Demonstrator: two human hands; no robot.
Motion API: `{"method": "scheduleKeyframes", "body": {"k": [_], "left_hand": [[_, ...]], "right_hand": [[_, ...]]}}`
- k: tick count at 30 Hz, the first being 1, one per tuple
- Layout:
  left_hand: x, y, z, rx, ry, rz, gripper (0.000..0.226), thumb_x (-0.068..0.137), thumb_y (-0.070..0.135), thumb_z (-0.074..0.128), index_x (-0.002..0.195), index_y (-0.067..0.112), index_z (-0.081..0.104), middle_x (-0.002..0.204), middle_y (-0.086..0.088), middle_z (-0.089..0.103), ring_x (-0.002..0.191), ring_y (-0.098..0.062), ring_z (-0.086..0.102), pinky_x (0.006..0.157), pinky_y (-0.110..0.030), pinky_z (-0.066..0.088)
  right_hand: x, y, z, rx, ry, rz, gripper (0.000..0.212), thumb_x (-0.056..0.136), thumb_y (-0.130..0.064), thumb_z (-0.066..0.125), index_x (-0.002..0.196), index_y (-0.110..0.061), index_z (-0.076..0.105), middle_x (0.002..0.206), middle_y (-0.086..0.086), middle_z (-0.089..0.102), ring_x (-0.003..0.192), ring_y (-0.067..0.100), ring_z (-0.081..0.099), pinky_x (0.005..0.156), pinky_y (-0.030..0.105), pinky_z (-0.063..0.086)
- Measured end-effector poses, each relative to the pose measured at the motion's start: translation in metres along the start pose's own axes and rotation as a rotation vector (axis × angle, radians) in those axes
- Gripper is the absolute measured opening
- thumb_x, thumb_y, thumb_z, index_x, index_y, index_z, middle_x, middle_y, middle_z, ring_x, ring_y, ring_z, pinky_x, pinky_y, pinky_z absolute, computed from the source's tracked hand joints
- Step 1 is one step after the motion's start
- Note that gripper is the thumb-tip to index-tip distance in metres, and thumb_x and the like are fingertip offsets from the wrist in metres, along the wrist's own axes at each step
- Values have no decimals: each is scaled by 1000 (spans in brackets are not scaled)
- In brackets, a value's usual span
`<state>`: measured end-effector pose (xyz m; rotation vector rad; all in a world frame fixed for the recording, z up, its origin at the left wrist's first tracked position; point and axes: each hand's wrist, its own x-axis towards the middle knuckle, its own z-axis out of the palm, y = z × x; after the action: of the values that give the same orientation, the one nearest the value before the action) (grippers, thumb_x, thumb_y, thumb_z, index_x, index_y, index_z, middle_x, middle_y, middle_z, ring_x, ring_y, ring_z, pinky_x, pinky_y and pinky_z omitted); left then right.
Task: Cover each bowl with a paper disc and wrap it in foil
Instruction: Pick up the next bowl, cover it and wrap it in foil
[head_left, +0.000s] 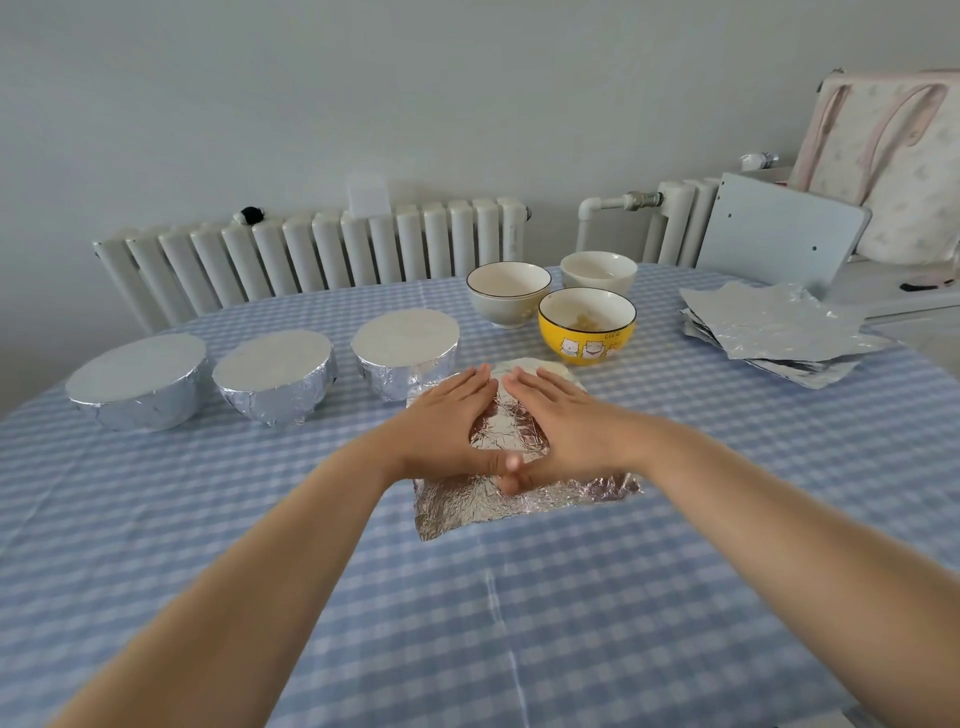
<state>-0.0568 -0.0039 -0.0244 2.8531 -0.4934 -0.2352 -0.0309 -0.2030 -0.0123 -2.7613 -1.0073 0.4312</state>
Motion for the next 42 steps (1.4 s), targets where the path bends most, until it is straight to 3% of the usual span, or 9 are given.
{"method": "scheduleKeyframes", "body": {"k": [7, 14, 18, 23, 29, 32, 36, 39, 42], "left_hand": [[-7, 1, 0, -122, -28, -48, 148, 40, 94, 55, 157, 29, -8, 164, 16, -8, 150, -9, -8, 123, -42, 6], [-17, -4, 18, -291, 163, -46, 137, 48, 76, 80, 156, 34, 8, 160, 22, 4, 144, 2, 14, 119, -29, 20], [-18, -6, 24, -389, 222, -51, 138, 40, 75, 82, 154, 41, 12, 161, 21, 3, 138, 5, 16, 111, -24, 21], [-18, -11, 32, -453, 264, -75, 133, 39, 72, 83, 150, 36, 19, 151, 18, 21, 131, 2, 32, 111, -28, 32], [-20, -7, 23, -454, 132, -122, 147, 45, 67, 88, 156, 32, -3, 154, 23, 5, 135, 1, 24, 111, -26, 25], [-20, -10, 10, -389, 16, -125, 147, 48, 70, 85, 156, 33, -7, 157, 22, 0, 145, -7, 17, 117, -31, 21], [-16, -20, -21, -160, -209, -111, 149, 36, 105, 43, 155, 37, -13, 164, 13, -12, 151, -20, 1, 122, -52, 12], [-4, -10, -27, -295, -79, -191, 136, 48, 107, 19, 155, 22, 17, 164, -5, 16, 149, -28, 20, 119, -55, 21], [7, 9, -18, -315, 48, -290, 117, 62, 100, 4, 154, 32, 28, 160, 1, 30, 147, -23, 28, 120, -50, 21]], "right_hand": [[0, 8, 4, 63, 38, -34, 134, 59, -72, 78, 154, -39, -11, 163, -15, -12, 151, 16, -5, 122, 44, 13], [-2, 20, 26, 219, 281, -115, 127, 48, -82, 70, 154, -38, 16, 159, -21, 8, 147, 6, 11, 120, 42, 24], [2, 25, 39, 279, 416, -159, 122, 48, -92, 59, 150, -31, 30, 157, -14, 21, 143, 9, 27, 115, 39, 33], [3, 23, 47, 297, 505, -173, 117, 53, -95, 52, 144, -22, 42, 150, -4, 35, 137, 14, 38, 107, 33, 36], [0, 21, 46, 281, 509, -156, 119, 51, -92, 57, 146, -23, 37, 148, -4, 33, 128, 3, 34, 104, 28, 34], [-2, 18, 45, 284, 499, -131, 123, 49, -96, 52, 147, -25, 32, 147, -7, 29, 127, 4, 36, 100, 25, 33], [-6, 5, 50, 282, 524, -56, 125, 47, -94, 56, 148, -27, 26, 146, -11, 20, 130, 14, 39, 98, 34, 44], [-11, -14, 56, 298, 564, 41, 123, 49, -89, 60, 149, -26, 25, 153, -8, 14, 135, 20, 37, 100, 36, 44], [-11, -39, 66, 320, 627, 135, 119, 57, -80, 70, 151, -23, 22, 159, -2, 8, 144, 23, 23, 114, 40, 34]]}}
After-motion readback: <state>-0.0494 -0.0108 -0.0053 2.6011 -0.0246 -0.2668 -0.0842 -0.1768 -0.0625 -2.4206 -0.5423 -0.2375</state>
